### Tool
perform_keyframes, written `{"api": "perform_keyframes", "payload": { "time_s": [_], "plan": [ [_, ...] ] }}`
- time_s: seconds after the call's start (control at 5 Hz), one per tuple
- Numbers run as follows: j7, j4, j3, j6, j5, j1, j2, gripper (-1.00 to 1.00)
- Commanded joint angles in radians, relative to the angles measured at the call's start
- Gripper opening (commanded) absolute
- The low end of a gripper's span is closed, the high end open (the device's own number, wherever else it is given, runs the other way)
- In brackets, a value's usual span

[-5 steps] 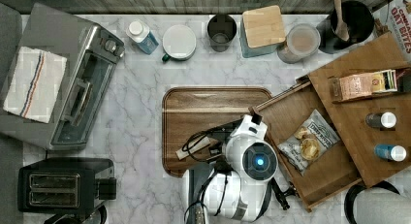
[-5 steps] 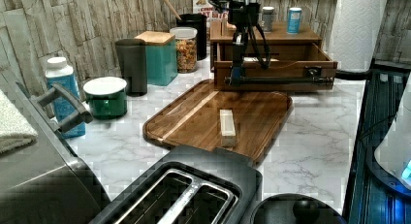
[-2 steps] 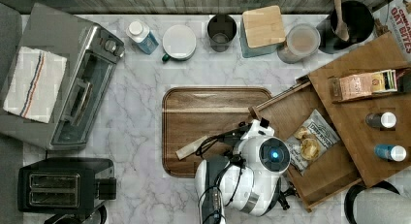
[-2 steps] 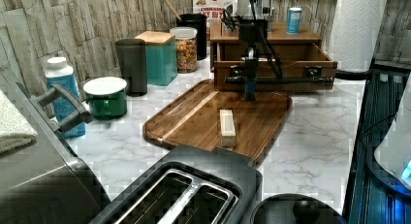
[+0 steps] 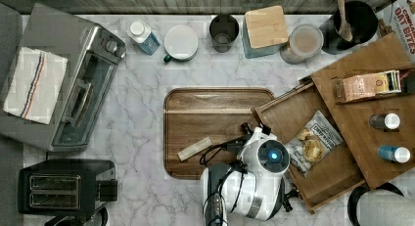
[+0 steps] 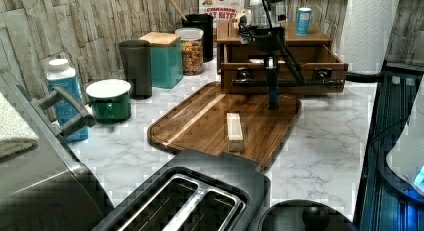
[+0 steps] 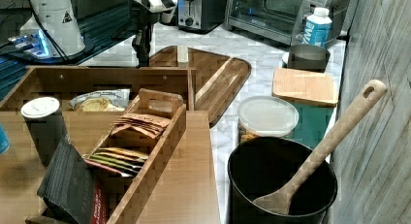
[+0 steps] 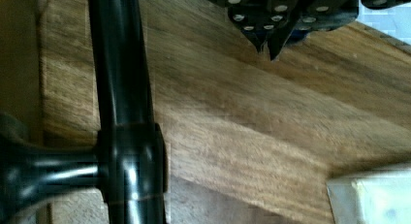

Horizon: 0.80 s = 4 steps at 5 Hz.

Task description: Close the drawer.

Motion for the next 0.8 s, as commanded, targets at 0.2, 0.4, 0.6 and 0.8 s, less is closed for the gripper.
{"api": "perform_keyframes", "payload": {
  "time_s": [0.2,0.4,0.6,0.8],
  "plan": [
    [-0.167,0.137,-0.101,-0.148,-0.066,-0.101,0.029,-1.0],
    [-0.256,0.203,-0.107,-0.165,-0.05,-0.136,0.068,-1.0],
    [-0.346,0.265,-0.108,-0.181,-0.003,-0.165,0.072,-1.0],
    [-0.37,0.33,-0.104,-0.175,-0.012,-0.186,0.055,-1.0]
  ]
}}
